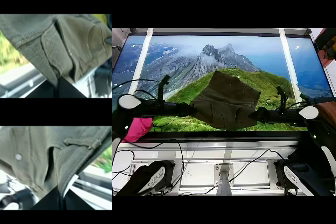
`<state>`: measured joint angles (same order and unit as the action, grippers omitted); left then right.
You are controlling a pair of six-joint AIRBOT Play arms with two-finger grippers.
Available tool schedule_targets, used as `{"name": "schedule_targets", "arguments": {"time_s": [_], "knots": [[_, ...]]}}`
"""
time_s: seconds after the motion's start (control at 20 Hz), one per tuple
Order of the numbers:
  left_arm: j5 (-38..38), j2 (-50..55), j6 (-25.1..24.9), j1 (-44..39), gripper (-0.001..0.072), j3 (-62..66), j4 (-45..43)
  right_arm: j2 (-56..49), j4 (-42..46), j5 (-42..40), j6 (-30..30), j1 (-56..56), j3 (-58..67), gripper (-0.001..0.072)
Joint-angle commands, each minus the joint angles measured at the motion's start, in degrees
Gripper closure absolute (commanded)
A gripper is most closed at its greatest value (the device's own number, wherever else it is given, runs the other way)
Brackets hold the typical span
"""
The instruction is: Fold the clothes and pants, and hang the long-sleeved shirts on hangers.
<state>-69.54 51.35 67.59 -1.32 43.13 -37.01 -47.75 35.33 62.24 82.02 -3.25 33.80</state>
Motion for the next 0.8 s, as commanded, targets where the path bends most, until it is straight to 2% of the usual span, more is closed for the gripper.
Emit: {"name": "schedule_targets", "arguments": {"time_s": [0.0,0.3,0.4,0.45,0.55,0.65,0.75], "knots": [[9.7,-6.0,3.2,-2.1,0.0673,0.1,0.1,5.1,-2.5,-5.5,6.4,0.0,0.1,0.0656],[44.2,1.1,3.2,-15.5,0.0673,0.1,0.2,5.5,-2.0,-23.6,18.6,0.0,0.0,0.0655],[52.9,6.3,4.1,-19.6,0.0673,0.1,0.3,5.5,-2.0,-28.4,27.5,0.0,-0.8,0.0655],[56.4,9.1,7.0,-21.2,0.0673,0.1,1.2,5.5,-1.6,-30.5,31.8,0.0,-1.5,0.0656],[59.7,13.9,10.4,-22.3,0.0674,0.7,3.7,5.4,2.0,-33.5,35.3,0.0,-2.6,0.0655],[60.0,18.0,10.5,-22.3,0.0673,2.2,4.4,3.6,5.7,-35.2,37.9,0.0,-2.9,0.0655],[59.8,20.8,10.4,-22.6,0.0672,3.8,5.0,0.7,5.5,-35.4,38.5,0.0,-2.9,0.0655]]}}
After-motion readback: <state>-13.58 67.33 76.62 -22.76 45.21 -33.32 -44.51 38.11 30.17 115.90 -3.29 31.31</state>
